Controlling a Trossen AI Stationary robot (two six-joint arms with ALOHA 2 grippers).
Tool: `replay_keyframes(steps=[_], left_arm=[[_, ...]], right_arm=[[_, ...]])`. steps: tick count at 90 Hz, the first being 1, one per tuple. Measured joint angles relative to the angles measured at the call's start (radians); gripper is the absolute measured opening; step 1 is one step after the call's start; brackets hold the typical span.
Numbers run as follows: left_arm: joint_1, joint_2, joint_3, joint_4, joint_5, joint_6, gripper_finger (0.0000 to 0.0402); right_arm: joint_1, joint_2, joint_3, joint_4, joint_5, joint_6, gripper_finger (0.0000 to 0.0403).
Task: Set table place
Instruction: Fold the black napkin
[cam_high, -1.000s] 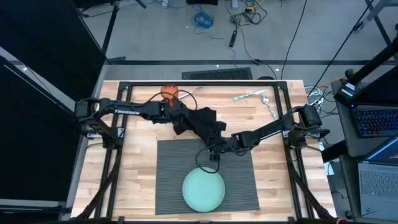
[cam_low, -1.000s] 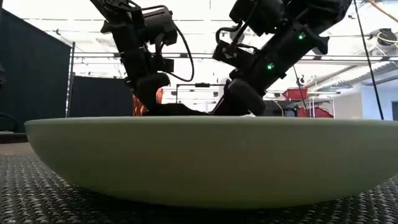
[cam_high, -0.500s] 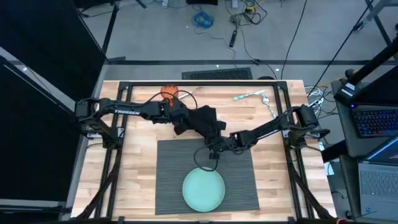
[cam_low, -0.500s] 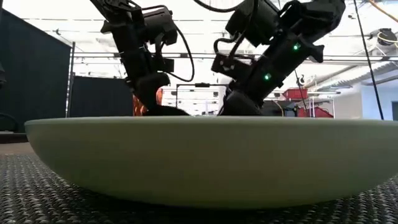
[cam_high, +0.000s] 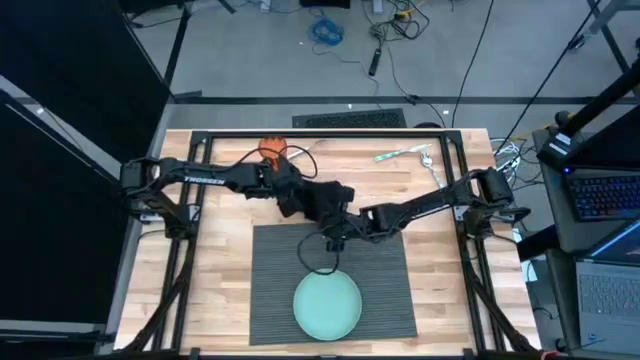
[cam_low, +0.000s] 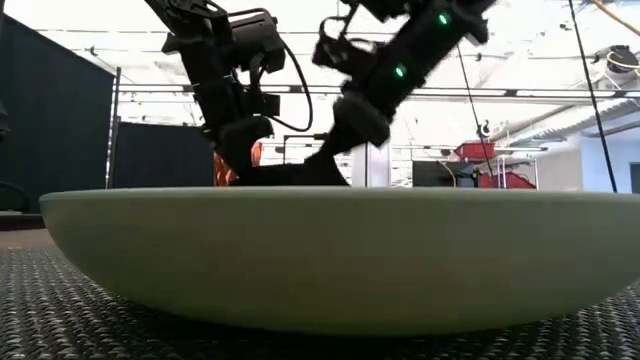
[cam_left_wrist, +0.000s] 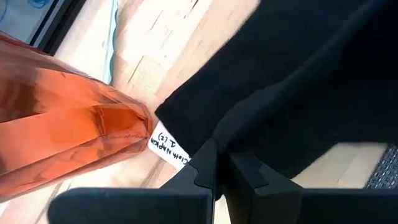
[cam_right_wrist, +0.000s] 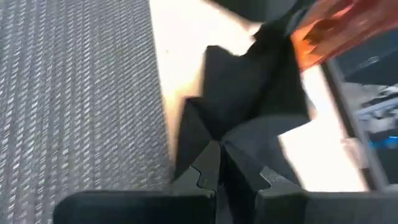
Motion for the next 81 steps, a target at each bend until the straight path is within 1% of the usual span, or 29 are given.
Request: replay_keyframes(steps=[13,33,48,60,71,81], left_arm=[[-0.001,0.0,0.0,-0.008,0.0,0.0,0.0],[-0.003,0.0,0.0,-0.02,0.004,-0.002,0.0],[-0.003,0.0,0.0,-0.019,0.018,-0.002,0.0],[-0.003,0.0,0.0,-0.019,0.034,0.0,0.0],[-0.003,0.0,0.0,-0.019,0.064,0.022,0.0],[-0.003,0.0,0.0,-0.019,0.078,0.025,0.0]], right_arm=[[-0.032,0.0,0.054,-0.127,0.017,0.008,0.0],[-0.114,0.0,0.057,-0.242,0.012,0.064,0.0],[-0.169,0.0,0.057,-0.249,0.008,0.064,0.0],[-0.222,0.0,0.057,-0.259,-0.068,0.095,0.0],[-0.256,0.0,0.057,-0.262,-0.076,0.098,0.0],[-0.282,0.0,0.057,-0.262,-0.111,0.096,0.0]])
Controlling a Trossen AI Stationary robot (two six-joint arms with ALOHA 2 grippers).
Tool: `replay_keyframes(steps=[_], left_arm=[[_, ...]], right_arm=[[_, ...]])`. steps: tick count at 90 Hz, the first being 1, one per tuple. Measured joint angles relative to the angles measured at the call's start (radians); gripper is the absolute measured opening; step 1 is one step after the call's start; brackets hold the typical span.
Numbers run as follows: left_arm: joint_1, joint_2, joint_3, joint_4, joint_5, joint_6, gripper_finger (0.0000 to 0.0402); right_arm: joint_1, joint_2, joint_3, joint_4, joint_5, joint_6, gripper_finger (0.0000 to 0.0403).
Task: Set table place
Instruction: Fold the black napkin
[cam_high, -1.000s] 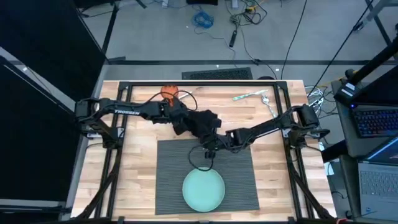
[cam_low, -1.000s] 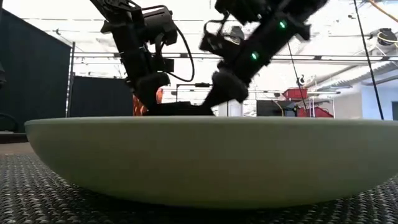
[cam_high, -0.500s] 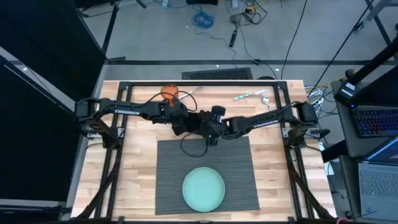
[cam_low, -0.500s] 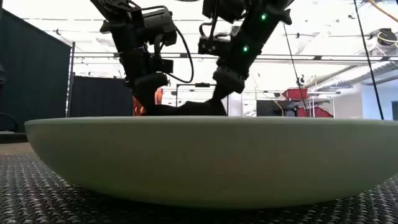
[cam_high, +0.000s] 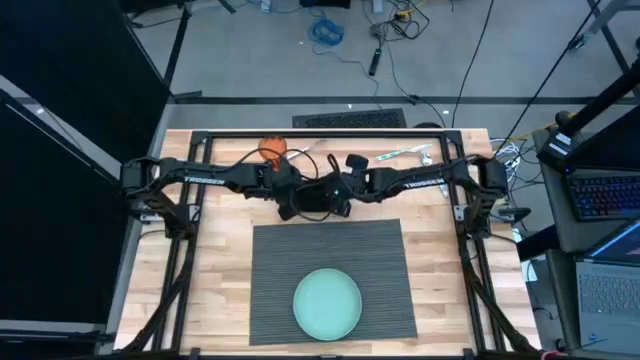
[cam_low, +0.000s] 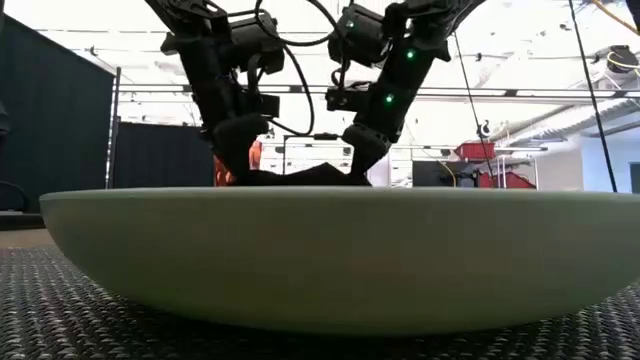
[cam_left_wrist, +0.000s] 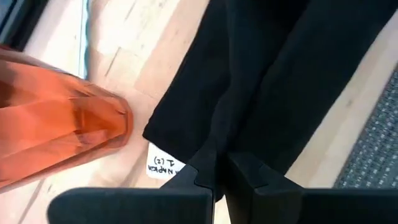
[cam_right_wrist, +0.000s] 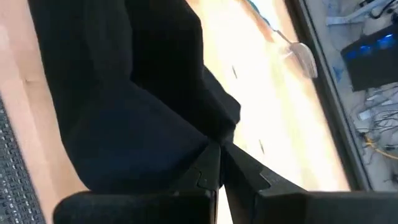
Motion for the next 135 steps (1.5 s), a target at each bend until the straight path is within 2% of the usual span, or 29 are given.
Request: replay_keyframes(steps=[25,52,63,75,85,107,135], left_arm=[[0.0,0.0,0.0,0.004,0.011,-0.006,0.0],[0.0,0.0,0.0,0.003,0.017,-0.027,0.0],[0.0,0.0,0.0,0.004,0.017,-0.03,0.0],[0.0,0.0,0.0,0.004,0.018,-0.035,0.0],[0.0,0.007,0.001,0.005,0.029,-0.036,0.0],[0.001,0.041,0.001,0.02,0.033,-0.032,0.0],[0.007,0.078,0.001,0.011,0.058,-0.035,0.0]], right_arm=[[-0.072,0.004,0.0,0.003,-0.115,0.011,0.0],[-0.135,0.012,-0.001,0.025,-0.175,-0.008,0.0],[-0.167,0.012,-0.001,0.025,-0.245,-0.011,0.0],[-0.183,0.012,-0.001,0.029,-0.256,-0.024,0.0],[-0.202,0.014,-0.001,0.039,-0.319,-0.035,0.0],[-0.23,0.054,-0.001,0.048,-0.373,-0.047,0.0],[-0.233,0.09,-0.001,0.052,-0.384,-0.048,0.0]])
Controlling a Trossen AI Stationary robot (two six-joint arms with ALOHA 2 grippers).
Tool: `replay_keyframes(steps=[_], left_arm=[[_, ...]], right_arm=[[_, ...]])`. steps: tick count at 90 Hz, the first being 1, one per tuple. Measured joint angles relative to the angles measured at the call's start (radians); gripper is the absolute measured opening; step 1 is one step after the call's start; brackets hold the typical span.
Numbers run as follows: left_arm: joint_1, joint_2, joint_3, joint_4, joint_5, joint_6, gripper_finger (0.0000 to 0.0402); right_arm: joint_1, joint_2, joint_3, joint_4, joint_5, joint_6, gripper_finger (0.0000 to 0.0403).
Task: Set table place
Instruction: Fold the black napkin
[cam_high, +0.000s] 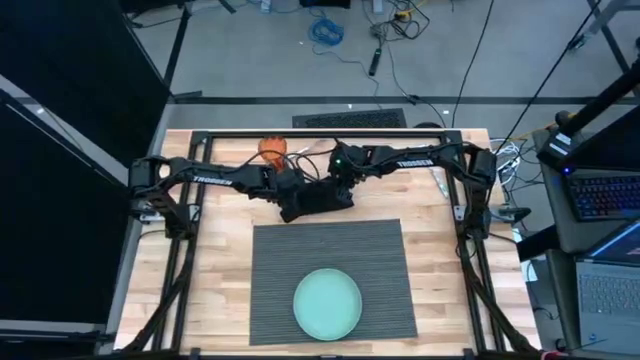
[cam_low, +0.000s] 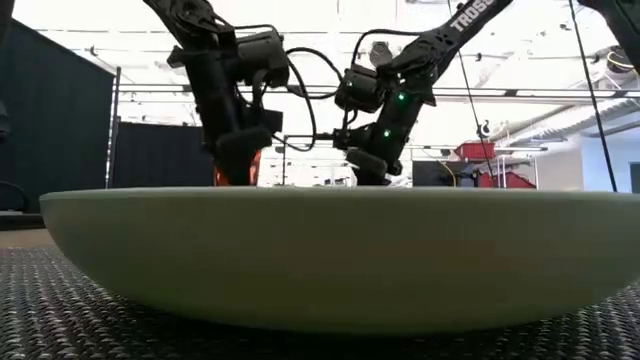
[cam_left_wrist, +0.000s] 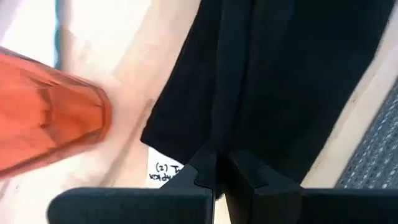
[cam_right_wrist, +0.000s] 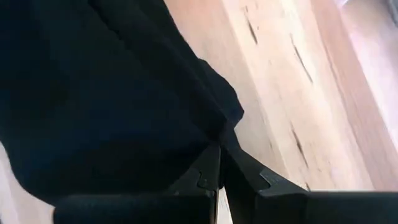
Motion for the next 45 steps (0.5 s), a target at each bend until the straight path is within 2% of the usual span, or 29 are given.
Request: replay_keyframes(steps=[18,36,45], left_arm=[[0.0,0.035,0.0,0.001,0.018,-0.001,0.0],[0.0,0.036,0.0,0.003,-0.147,-0.082,0.0],[0.0,0.036,0.0,0.002,-0.161,-0.094,0.0]], right_arm=[[-0.001,-0.001,0.0,0.003,0.005,-0.007,0.0],[-0.002,-0.002,0.0,0.003,0.01,-0.007,0.0005],[-0.002,-0.002,0.0,0.003,0.012,-0.007,0.0023]])
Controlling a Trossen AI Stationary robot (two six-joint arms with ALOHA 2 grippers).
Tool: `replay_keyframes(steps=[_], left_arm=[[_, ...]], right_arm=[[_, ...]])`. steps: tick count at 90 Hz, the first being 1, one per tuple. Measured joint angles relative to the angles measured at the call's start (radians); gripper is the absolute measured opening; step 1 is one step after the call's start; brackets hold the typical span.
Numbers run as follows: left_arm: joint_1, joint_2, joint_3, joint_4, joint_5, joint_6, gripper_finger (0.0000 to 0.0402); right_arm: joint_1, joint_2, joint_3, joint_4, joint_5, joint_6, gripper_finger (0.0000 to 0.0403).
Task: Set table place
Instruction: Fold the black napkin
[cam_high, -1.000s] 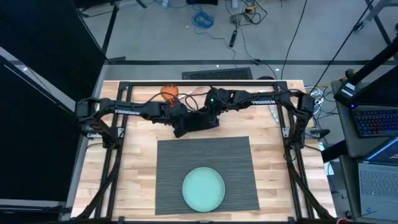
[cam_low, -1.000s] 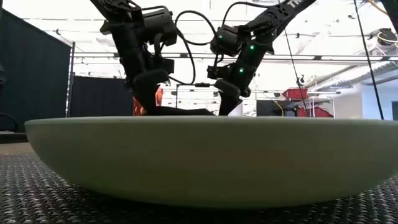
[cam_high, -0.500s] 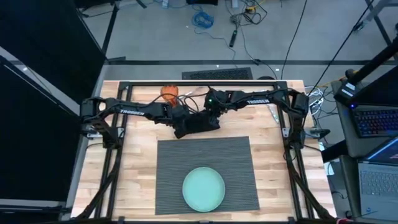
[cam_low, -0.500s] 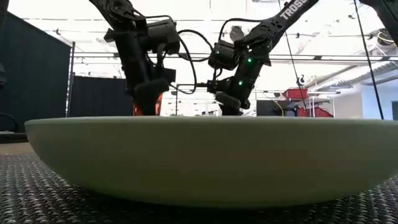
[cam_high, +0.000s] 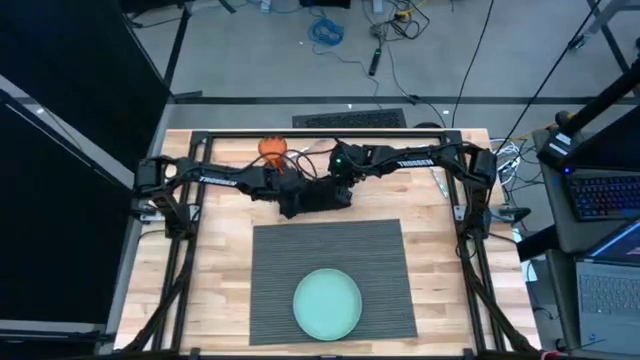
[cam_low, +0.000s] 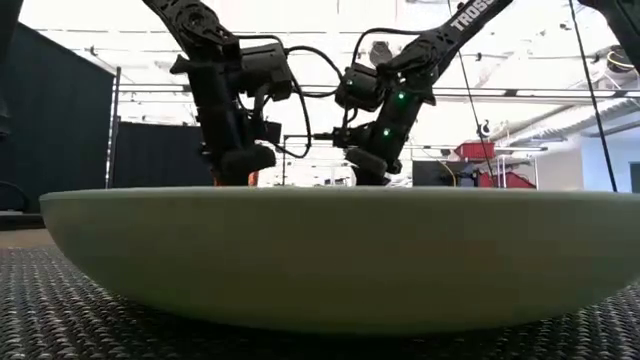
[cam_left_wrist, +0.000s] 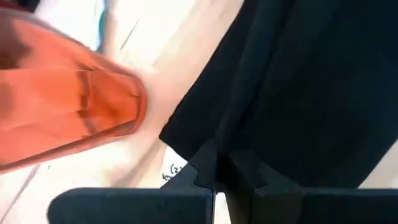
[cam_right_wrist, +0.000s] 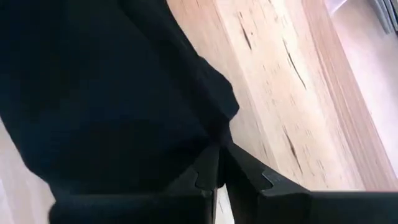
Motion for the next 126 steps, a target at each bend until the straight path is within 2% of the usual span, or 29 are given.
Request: replay_keyframes(steps=[13,29,47,60,84,104,126], left_arm=[[-0.002,0.0,0.0,0.002,0.015,0.049,0.0012],[-0.002,0.0,0.0,0.005,0.054,0.102,0.0054],[-0.002,0.0,0.018,-0.052,0.033,0.033,0.0106],[-0.002,-0.014,0.055,-0.136,-0.023,-0.001,0.0117],[-0.035,-0.115,0.119,-0.176,-0.071,0.041,0.0118],[-0.07,-0.125,0.122,-0.083,0.124,0.157,0.0118],[-0.069,-0.069,0.115,-0.073,0.164,0.182,0.0118]], right_arm=[[0.0,0.0,0.0,0.004,0.003,0.013,0.0063],[0.0,-0.001,0.0,0.017,0.004,0.02,0.011],[0.0,-0.002,0.0,0.021,0.007,0.022,0.0141],[0.0,-0.002,0.0,0.021,0.008,0.022,0.0148],[-0.003,-0.002,0.0,0.016,0.03,0.024,0.0148],[-0.006,-0.003,0.0,0.016,0.03,0.031,0.0148],[-0.007,-0.05,0.0,0.002,0.053,0.024,0.0148]])
